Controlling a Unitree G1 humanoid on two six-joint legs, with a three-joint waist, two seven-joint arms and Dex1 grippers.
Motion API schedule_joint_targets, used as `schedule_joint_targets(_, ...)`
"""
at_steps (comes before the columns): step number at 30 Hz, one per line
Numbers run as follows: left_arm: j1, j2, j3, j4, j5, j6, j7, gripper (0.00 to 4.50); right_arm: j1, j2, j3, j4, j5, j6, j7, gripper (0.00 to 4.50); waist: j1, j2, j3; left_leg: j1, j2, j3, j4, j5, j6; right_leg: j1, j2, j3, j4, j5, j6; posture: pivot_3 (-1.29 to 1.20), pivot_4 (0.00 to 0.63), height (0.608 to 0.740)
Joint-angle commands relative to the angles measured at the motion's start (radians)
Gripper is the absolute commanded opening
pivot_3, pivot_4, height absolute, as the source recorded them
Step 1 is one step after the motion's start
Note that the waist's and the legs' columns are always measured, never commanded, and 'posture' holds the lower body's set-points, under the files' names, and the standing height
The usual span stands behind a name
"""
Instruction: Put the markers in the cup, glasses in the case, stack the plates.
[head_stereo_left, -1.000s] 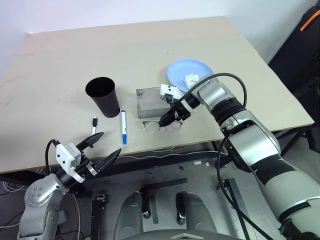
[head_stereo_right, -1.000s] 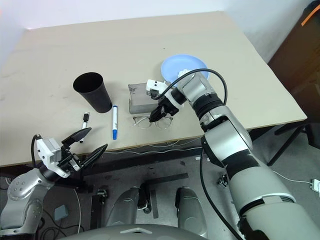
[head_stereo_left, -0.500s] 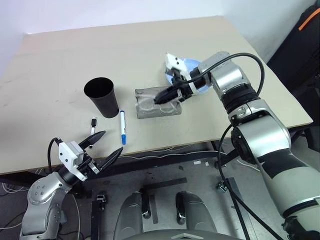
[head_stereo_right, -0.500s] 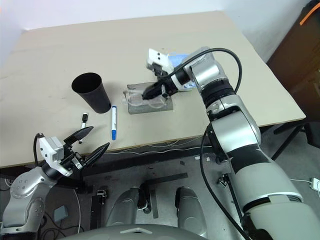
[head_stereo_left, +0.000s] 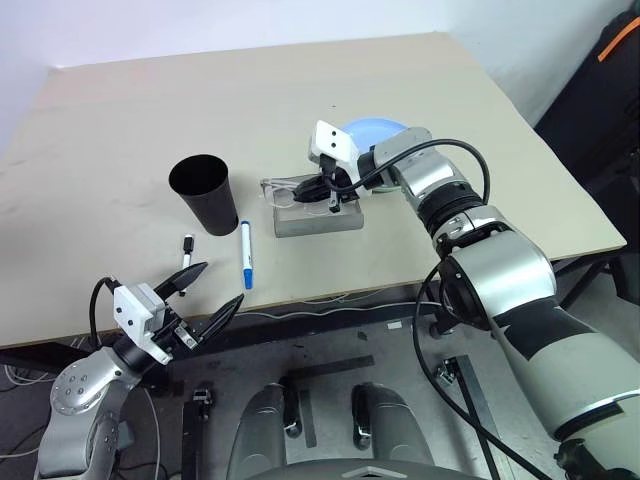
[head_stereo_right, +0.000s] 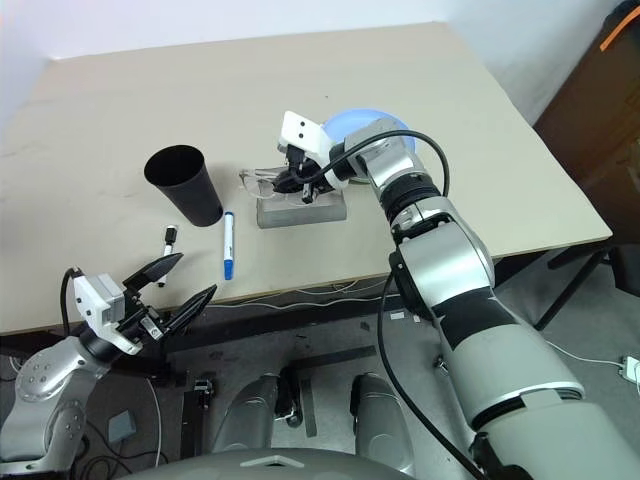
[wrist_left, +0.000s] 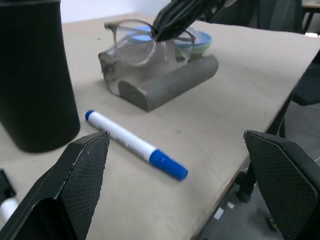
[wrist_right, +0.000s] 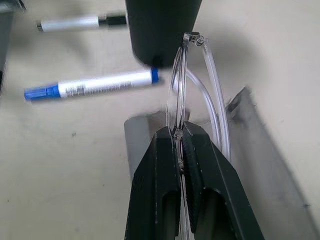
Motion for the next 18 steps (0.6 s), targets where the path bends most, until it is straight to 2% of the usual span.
schedule_joint_targets(1, 0.017, 0.004, 0.029, -0.043, -0.012, -0.025, 0.002, 4.50, -0.029, 0.005, 0.011, 0.007, -0.039, -0.003, 0.014, 0.03, 0.000, 0.000, 0.000, 0.000, 0.000, 0.000, 0.000, 0.000, 0.000, 0.000, 0.000, 0.000, 0.000, 0.000, -0.001, 0.00, 0.150, 0.727)
schedule_joint_targets(11, 0.051, -0.005, 0.026, -0.088, -0.008, -0.020, 0.036, 4.50, -0.017, 0.015, 0.046, 0.018, -0.129, -0.041, 0.022, 0.03, -0.001, 0.000, 0.000, 0.000, 0.000, 0.000, 0.000, 0.000, 0.000, 0.000, 0.000, 0.000, 0.000, -0.001, -0.002, 0.00, 0.150, 0.727)
schedule_joint_targets(18, 0.052, 0.001, 0.025, -0.106, -0.011, -0.009, 0.054, 4.50, -0.029, 0.008, 0.042, 0.032, -0.148, 0.024, 0.046, 0.03, 0.000, 0.000, 0.000, 0.000, 0.000, 0.000, 0.000, 0.000, 0.000, 0.000, 0.000, 0.000, 0.000, -0.001, -0.002, 0.00, 0.150, 0.727)
